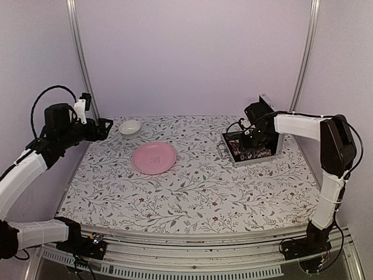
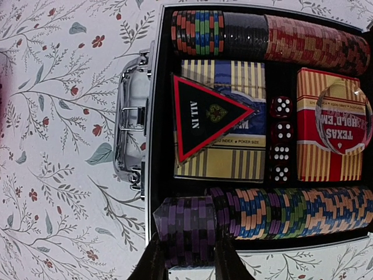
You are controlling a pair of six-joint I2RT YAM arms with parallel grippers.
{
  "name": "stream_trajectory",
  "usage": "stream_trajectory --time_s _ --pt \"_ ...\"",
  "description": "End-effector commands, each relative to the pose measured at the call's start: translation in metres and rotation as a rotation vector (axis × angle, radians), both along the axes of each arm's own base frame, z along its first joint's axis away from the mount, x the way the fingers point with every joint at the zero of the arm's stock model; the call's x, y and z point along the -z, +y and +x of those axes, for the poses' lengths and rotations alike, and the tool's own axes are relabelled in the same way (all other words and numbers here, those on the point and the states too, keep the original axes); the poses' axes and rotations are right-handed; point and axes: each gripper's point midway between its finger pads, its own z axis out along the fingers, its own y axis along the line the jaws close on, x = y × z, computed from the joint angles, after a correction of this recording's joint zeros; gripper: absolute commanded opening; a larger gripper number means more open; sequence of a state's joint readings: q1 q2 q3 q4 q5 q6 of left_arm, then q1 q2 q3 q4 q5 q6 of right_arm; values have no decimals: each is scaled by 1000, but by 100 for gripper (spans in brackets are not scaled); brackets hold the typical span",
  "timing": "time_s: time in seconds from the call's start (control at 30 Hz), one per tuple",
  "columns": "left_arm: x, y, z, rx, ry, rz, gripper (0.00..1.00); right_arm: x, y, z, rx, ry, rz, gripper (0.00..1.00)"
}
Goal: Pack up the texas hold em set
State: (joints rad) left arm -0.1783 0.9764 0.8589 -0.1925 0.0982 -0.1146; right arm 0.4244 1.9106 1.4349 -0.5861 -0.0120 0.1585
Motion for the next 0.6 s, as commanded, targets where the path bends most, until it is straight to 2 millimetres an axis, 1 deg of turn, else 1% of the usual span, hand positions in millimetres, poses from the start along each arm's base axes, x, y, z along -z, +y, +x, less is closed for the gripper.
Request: stream_trajectory --time_s 0.0,0.1,0.3,0.43,0.57 --pt "0 2 2 3 -9 20 97 2 2 5 -15 6 -11 2" --pt "1 2 1 7 -5 19 97 2 6 3 -29 16 10 2" --pt "1 0 1 16 -6 13 97 8 -2 2 -9 24 -32 2" --pt "2 -1 1 20 -1 13 97 10 5 0 -30 42 0 2" --pt "2 -1 0 22 -2 13 97 16 4 1 -25 46 -13 2"
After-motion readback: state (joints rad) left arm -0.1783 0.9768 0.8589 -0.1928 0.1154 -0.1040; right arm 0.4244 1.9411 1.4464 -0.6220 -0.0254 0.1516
